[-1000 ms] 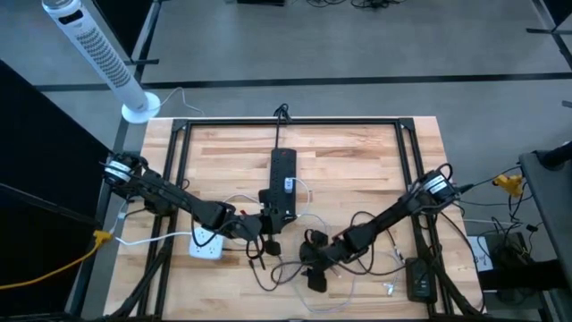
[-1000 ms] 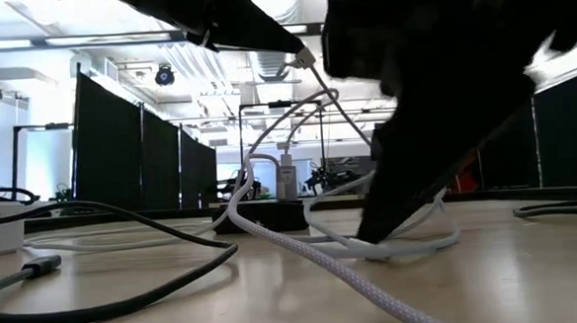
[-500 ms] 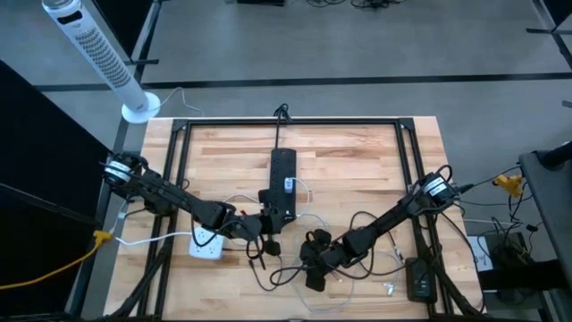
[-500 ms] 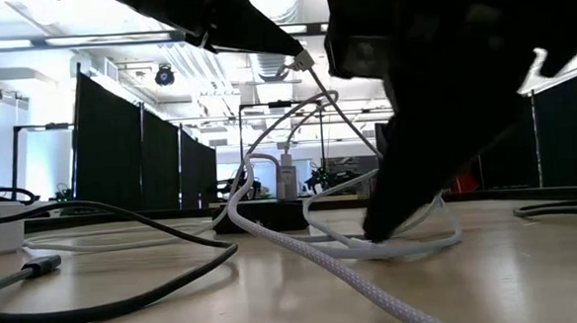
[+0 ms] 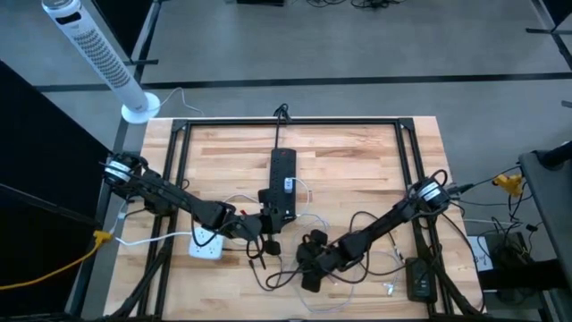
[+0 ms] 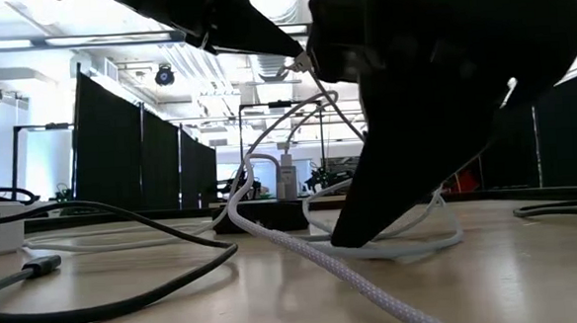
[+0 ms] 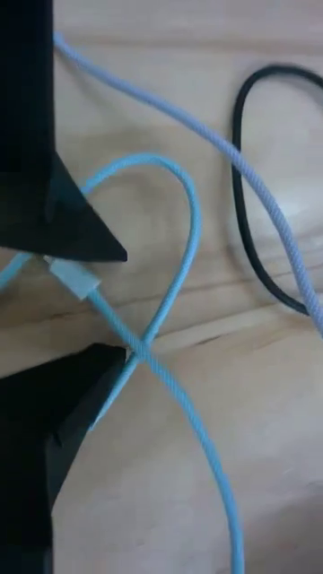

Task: Insert USB
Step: Insert the light blue charger cable into the center black outlet extension

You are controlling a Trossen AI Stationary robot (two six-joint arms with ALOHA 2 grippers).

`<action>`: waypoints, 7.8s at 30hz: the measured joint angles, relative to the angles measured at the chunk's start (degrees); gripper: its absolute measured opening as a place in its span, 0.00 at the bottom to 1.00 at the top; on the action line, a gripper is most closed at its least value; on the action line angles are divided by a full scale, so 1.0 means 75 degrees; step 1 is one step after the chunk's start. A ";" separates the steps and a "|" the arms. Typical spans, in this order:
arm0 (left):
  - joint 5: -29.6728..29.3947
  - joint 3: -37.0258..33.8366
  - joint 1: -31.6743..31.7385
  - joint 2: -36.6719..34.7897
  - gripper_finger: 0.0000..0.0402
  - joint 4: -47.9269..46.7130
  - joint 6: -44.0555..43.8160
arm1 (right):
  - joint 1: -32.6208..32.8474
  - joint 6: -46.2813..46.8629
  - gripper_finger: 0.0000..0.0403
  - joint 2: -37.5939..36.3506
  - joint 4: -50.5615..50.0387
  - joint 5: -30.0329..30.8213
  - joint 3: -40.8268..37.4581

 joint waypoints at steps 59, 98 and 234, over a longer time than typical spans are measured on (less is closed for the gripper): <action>-0.1734 0.0000 0.0085 -0.0035 0.30 -0.1114 -0.1262 | -0.0221 -0.1317 0.40 0.0409 0.1283 0.0379 0.0104; 0.1265 0.0000 0.0090 0.0126 0.26 0.0917 -0.0880 | 0.0774 -0.1383 0.00 -0.5370 0.7835 0.4306 -0.6739; 0.1995 0.0085 0.0094 0.1045 0.02 0.3308 0.0189 | 0.0187 -0.7263 0.00 -0.2398 1.2963 0.2537 -0.4804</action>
